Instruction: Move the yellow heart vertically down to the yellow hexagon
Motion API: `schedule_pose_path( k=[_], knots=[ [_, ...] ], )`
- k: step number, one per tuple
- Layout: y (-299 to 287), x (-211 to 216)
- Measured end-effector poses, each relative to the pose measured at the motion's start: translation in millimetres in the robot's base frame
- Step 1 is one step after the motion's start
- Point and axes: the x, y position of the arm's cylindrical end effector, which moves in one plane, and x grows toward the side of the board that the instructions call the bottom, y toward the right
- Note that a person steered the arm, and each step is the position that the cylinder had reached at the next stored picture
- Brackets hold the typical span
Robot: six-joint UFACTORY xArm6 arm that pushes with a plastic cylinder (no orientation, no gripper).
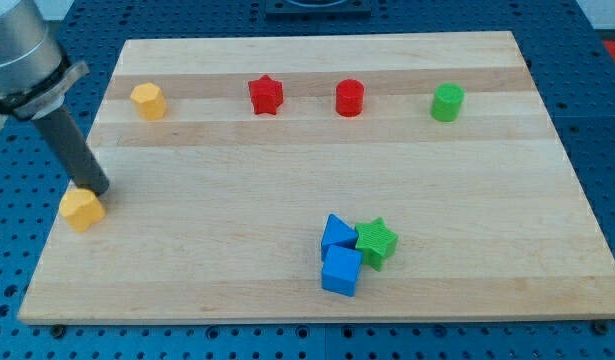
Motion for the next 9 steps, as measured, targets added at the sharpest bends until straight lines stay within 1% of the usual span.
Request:
schedule_pose_path(
  k=[1,2,3,4,6,7,8,9],
  knots=[
    [16.4,12.5],
    [14.1,-23.3],
    [-40.1,-27.3],
    [-40.9,-22.8],
    [-40.7,52.5],
    [-14.2,56.9],
    [29.5,43.7],
    [8.3,41.8]
  ],
)
